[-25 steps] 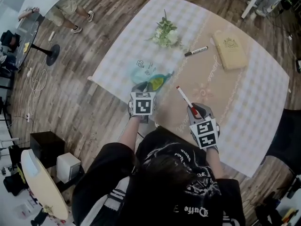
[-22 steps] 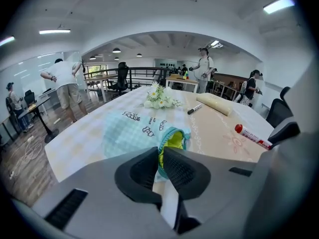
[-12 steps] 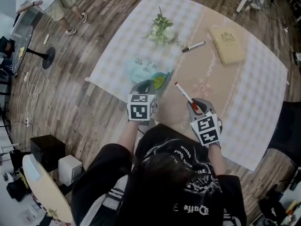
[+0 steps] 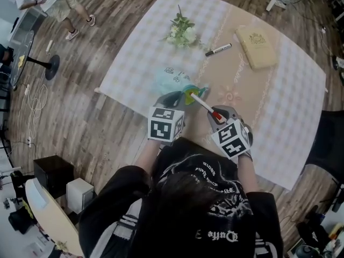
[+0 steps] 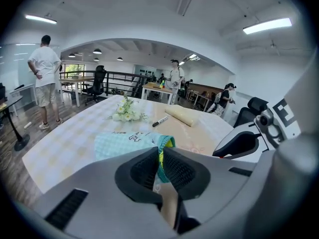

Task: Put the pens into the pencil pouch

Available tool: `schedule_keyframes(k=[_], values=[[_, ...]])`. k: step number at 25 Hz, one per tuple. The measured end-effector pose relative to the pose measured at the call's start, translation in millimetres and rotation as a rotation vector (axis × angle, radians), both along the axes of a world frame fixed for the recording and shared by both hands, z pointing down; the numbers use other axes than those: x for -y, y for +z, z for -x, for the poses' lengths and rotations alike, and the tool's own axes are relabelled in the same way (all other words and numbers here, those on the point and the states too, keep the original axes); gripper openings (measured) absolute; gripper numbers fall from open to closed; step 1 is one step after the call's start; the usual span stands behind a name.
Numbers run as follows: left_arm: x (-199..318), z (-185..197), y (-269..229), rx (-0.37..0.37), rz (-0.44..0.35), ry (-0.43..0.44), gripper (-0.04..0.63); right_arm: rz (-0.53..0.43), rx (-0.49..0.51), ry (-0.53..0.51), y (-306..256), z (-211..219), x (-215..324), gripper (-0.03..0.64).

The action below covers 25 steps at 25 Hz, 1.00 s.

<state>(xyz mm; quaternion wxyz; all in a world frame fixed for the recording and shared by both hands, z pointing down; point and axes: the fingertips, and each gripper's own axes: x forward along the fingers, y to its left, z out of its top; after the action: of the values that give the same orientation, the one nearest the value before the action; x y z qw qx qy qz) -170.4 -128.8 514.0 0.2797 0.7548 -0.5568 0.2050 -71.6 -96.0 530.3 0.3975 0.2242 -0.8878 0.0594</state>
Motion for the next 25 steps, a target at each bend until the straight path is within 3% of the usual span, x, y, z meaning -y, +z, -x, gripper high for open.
schedule_keyframes(k=[6, 15, 25], values=[[-6, -16, -1, 0.001, 0.007, 0.104, 0.044, 0.000, -0.032, 0.004, 6, 14, 7, 0.072], [-15, -29, -10, -0.080, -0.012, 0.246, 0.044, 0.020, 0.016, 0.086, 8, 44, 21, 0.074], [-34, -45, -28, -0.341, 0.005, 0.395, 0.044, 0.019, 0.014, 0.074, 12, 63, 16, 0.075]])
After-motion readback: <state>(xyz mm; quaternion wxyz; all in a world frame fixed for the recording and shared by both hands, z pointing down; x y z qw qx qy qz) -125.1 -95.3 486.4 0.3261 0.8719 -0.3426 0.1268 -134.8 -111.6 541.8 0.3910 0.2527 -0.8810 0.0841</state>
